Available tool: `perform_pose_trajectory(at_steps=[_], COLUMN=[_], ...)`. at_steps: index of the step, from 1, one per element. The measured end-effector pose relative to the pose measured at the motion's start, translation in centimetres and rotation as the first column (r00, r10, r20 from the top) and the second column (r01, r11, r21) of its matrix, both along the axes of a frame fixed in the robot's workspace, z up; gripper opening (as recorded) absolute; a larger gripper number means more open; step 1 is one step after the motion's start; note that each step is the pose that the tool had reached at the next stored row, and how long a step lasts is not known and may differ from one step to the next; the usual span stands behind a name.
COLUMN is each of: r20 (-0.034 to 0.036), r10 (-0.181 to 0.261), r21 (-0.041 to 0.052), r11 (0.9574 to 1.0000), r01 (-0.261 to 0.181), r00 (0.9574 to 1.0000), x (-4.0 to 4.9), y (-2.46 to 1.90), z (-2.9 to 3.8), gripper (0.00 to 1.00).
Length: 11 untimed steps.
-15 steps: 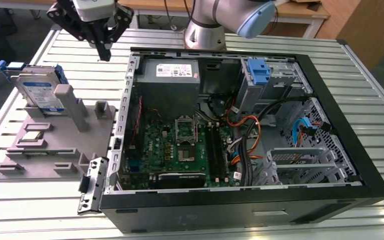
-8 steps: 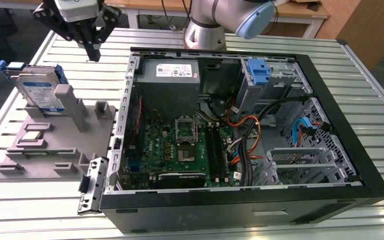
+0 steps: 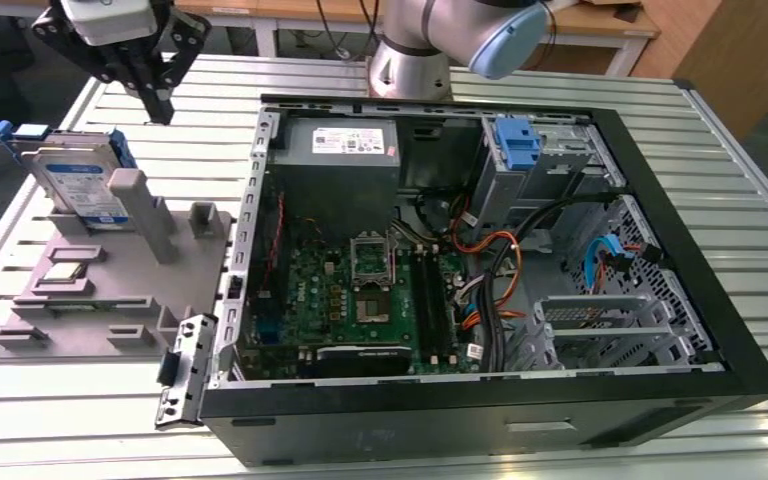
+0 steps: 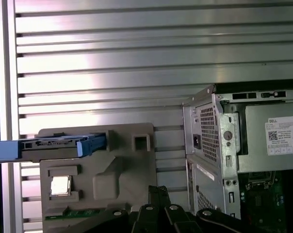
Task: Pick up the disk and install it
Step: 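Reach for the disk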
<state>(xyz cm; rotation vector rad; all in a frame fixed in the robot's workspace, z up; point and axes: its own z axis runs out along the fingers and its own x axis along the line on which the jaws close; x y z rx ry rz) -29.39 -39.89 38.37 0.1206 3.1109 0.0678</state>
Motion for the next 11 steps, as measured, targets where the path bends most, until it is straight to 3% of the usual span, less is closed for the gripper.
perform_pose_trajectory(at_steps=[11], r20=[-0.0001], r10=[0.000], r21=[-0.0001], r11=[1.0000], r01=[0.000], r00=[1.0000], x=[-2.60], y=[0.00], z=[-0.21], gripper=[0.10])
